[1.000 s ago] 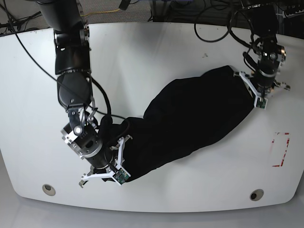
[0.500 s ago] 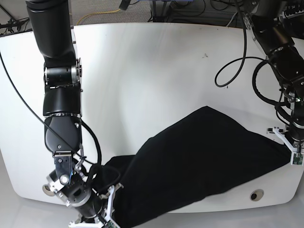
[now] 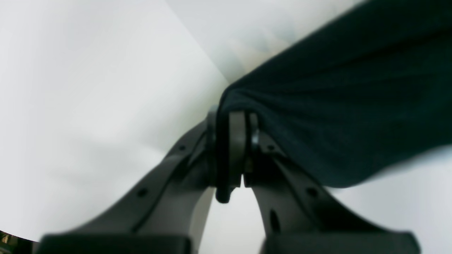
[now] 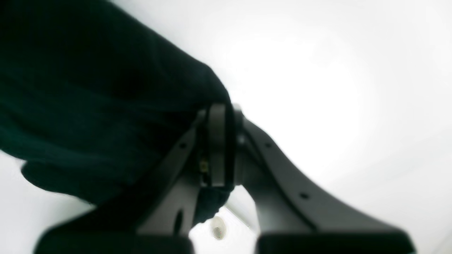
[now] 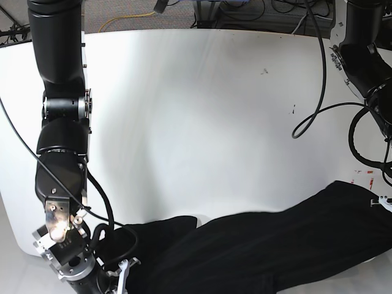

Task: Fold the T-shirt properly
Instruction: 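Lift the shirt with both grippers and stretch it apart, then lay the shirt flat on the table and release both grippers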

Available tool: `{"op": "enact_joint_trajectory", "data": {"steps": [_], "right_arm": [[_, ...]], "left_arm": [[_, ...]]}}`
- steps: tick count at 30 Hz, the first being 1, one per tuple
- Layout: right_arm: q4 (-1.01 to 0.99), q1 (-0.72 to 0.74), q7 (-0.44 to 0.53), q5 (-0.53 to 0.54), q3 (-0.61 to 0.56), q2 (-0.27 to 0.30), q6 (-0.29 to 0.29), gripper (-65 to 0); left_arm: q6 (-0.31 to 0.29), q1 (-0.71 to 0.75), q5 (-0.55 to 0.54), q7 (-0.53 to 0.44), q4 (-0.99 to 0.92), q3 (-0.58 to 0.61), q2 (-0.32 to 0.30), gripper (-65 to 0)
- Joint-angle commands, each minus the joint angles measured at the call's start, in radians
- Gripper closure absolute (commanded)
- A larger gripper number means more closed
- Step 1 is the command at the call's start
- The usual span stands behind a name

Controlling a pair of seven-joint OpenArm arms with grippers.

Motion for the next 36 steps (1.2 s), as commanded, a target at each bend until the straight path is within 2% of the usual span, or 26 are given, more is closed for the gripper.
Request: {"op": "enact_joint_trajectory", "data": {"steps": [1, 4, 8, 11, 16, 18, 25, 30, 36], "right_arm": [[0.044, -0.03, 0.002, -0.014, 0.046, 0.005, -0.014, 0.0], [0.13, -0.141, 0.001, -0.018, 0.084, -0.004, -0.014, 0.0], [0.175, -0.314, 0.001, -0.012, 0.146, -0.019, -0.014, 0.0], [0.221, -0.442, 0.004, -0.014, 0.181, -0.048, -0.014, 0.0], [0.264, -0.643, 0.008, -0.012, 0.273, -0.126, -0.011, 0.0], [0.285, -0.707, 0.008, -0.012, 0.298, -0.139, -0.005, 0.0], [0.304, -0.888, 0.008, -0.012, 0.408, -0.235, 0.083, 0.0], [0.304, -0.999, 0.007, -0.012, 0.497, -0.306, 0.086, 0.0], [0.302, -1.081, 0.004, -0.012, 0.565, -0.357, 0.086, 0.0]], "left_arm": [[-0.01, 0.01, 0.013, -0.021, 0.017, -0.002, -0.021, 0.0], [-0.063, 0.096, 0.013, -0.022, 0.06, -0.004, -0.02, 0.0], [-0.117, 0.202, 0.017, -0.042, 0.077, -0.008, 0.041, 0.0], [-0.146, 0.312, 0.017, -0.081, 0.081, -0.014, 0.058, 0.0], [-0.197, 0.524, 0.018, -0.222, 0.08, -0.031, 0.064, 0.0], [-0.201, 0.584, 0.018, -0.242, 0.08, -0.03, 0.064, 0.0], [-0.211, 0.778, 0.018, -0.329, 0.08, -0.033, 0.06, 0.0], [-0.215, 0.895, 0.018, -0.36, 0.08, -0.057, 0.061, 0.0], [-0.215, 0.979, 0.015, -0.366, 0.074, -0.128, 0.064, 0.0]]}}
